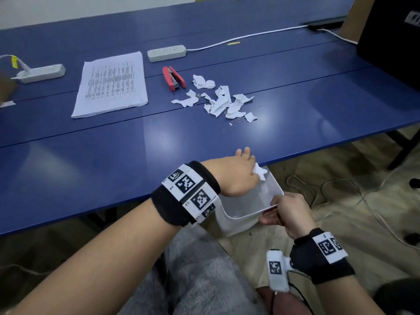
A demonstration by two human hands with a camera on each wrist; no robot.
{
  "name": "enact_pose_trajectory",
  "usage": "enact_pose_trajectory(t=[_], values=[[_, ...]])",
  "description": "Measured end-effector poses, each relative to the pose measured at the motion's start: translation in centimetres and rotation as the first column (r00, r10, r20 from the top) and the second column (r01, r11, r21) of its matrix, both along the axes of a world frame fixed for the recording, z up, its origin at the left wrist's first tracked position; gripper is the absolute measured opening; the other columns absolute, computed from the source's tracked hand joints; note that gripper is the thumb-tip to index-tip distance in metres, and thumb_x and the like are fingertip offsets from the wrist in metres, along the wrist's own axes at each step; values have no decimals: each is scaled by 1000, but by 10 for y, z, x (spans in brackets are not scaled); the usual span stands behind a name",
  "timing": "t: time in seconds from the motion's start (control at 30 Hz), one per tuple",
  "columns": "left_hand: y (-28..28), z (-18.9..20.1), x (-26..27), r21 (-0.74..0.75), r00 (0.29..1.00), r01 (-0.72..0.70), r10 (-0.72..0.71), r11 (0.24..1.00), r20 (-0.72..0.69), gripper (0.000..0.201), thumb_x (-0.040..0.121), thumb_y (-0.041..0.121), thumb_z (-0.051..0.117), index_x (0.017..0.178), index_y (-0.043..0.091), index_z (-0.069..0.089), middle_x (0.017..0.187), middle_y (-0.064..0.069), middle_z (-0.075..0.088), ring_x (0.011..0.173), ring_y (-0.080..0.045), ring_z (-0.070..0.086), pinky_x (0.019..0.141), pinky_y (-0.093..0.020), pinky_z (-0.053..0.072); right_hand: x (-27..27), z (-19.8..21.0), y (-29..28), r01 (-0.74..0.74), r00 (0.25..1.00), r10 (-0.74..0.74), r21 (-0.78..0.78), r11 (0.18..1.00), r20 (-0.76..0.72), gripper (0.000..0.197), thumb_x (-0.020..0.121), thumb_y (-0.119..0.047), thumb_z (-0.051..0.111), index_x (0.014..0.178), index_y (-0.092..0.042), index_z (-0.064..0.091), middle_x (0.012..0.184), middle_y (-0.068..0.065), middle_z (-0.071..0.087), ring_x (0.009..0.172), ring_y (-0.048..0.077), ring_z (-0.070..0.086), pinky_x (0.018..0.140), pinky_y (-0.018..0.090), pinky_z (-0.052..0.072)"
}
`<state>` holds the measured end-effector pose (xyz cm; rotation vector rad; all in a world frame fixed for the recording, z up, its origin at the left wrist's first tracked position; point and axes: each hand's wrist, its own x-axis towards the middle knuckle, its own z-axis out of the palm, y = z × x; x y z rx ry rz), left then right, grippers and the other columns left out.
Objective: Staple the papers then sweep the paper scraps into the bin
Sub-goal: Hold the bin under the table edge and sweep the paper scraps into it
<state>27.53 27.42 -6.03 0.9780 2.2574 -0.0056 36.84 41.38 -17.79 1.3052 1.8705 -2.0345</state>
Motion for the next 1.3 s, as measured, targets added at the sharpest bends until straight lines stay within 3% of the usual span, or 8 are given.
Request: enact_pose_trajectory(t=[0.2,0.4,0.57,0.63,0.8,1.0,1.17,1.3], values=[[16,16,-15,27,989,-47,50,999,-138,50,102,24,24,135,-3,50,146,-25,44,137,-35,40,111,-40,36,2,-2,1,4,1000,-4,-13,1000,-5,19,81,10,40,85,12,58,65,36,60,42,40,63,48,42,59],[37,17,-80,89,942,-110,132,990,-308,43,96,25,33,121,-1,56,137,-20,47,126,-34,49,103,-38,40,0,0,3,7,1000,-7,-12,1000,13,18,81,9,41,88,13,57,69,38,60,45,41,64,49,43,60],[56,10,-115,83,903,-144,166,986,-396,58,99,33,35,148,2,32,161,-15,19,149,-29,19,117,-46,26,-1,2,6,9,1000,-9,10,1000,17,18,80,9,41,89,13,56,69,40,60,47,44,64,52,47,60],[61,7,-123,59,910,-127,140,990,-390,61,100,35,34,154,9,22,165,-11,8,152,-27,11,120,-47,20,-1,2,8,4,1000,-5,23,1000,15,19,81,9,41,90,12,57,65,37,60,42,41,63,50,44,59],[59,-10,-121,-10,931,-108,97,994,-352,60,102,44,22,141,2,40,153,-19,30,141,-34,32,116,-44,25,-2,-1,14,6,1000,-6,28,1000,8,18,81,8,42,90,11,58,69,39,61,43,42,64,47,40,59],[35,-4,-77,-6,971,-2,0,1000,-240,68,102,48,19,154,4,21,164,-12,9,152,-29,14,122,-44,17,-5,1,17,-2,1000,2,21,1000,-8,17,82,8,41,84,11,58,71,40,61,44,41,64,44,37,57],[32,15,-65,47,944,52,-34,998,-327,50,98,45,35,118,11,66,122,-12,64,108,-30,57,85,-31,43,-6,-7,19,-6,1000,6,21,1000,1,18,82,8,42,87,11,59,69,39,61,44,42,65,51,42,60],[57,19,-92,171,915,-7,76,985,-396,46,93,34,40,127,8,57,137,-17,55,129,-33,50,105,-43,43,-3,-11,18,-7,1000,6,19,1000,20,21,80,8,42,91,13,59,65,38,62,48,44,65,62,55,60]])
